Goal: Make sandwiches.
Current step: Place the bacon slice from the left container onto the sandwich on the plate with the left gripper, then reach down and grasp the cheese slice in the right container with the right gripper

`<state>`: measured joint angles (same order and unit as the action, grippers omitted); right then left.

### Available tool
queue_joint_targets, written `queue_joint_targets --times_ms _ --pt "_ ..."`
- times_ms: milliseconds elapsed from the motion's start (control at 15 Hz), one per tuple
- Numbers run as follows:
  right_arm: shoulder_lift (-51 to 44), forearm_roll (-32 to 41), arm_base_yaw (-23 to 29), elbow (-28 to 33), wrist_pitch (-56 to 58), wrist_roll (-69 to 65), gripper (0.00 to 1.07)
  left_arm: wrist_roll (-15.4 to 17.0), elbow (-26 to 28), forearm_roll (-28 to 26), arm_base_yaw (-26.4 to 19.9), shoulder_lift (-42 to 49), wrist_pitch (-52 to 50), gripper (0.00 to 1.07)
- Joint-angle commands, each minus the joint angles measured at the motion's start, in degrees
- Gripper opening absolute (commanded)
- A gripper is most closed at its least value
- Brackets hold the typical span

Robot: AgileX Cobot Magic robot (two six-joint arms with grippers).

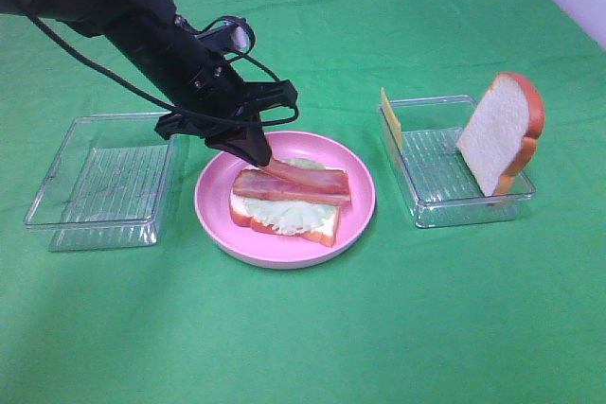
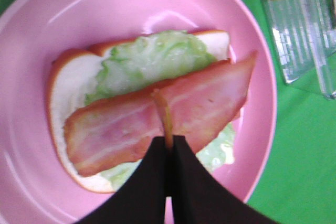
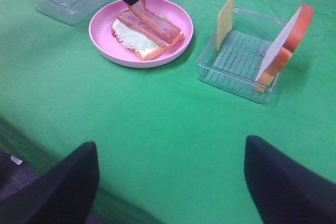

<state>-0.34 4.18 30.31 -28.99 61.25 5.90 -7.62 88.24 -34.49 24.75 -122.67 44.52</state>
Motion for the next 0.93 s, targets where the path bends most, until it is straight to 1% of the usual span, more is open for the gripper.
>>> queue_joint_targets --times_ms 67,133,267,333,400,467,533,600,667,867,933 --pt "-0.86 -0.46 0.0 0.06 -0.57 -0.57 0.72 4.53 0.23 6.02 0.29 1.26 -0.8 0.04" --pt "-0.86 -0.46 0.0 0.06 -0.57 -0.57 0.72 5.73 0.23 7.1 0.29 1.49 -0.92 0.04" --pt "-0.86 -0.46 0.0 0.06 -0.57 -0.57 0.72 6.19 0.23 7.1 0.29 1.6 -0.46 0.07" --pt "-0.86 -0.46 0.0 0.06 -0.57 -0.57 0.72 6.3 0.23 7.1 0.29 1.6 0.17 0.17" --pt "-0.86 -0.46 0.0 0.06 -0.57 -0.57 0.72 6.3 0.23 7.1 0.29 1.6 0.46 0.33" --pt "-0.86 -0.46 0.0 0.06 -0.57 -0.57 0.72 6.3 0.23 7.05 0.29 1.6 0.8 0.43" --pt "-0.86 -0.46 0.0 0.06 -0.57 -0.57 0.72 6.3 0.23 6.88 0.29 1.72 1.66 0.64" --pt "-0.86 -0.46 0.0 0.06 -0.57 -0.57 0.72 6.25 0.23 6.99 0.29 2.29 2.01 0.76" --pt "-0.86 -0.46 0.0 0.06 -0.57 -0.57 0.72 6.02 0.23 7.16 0.29 3.32 2.01 0.81" --pt "-0.86 -0.46 0.0 0.06 -0.57 -0.57 0.72 2.92 0.29 9.22 0.29 9.05 1.32 0.81" --pt "-0.86 -0.46 0.0 0.06 -0.57 -0.57 0.72 2.81 0.29 10.83 0.29 11.52 1.55 0.81"
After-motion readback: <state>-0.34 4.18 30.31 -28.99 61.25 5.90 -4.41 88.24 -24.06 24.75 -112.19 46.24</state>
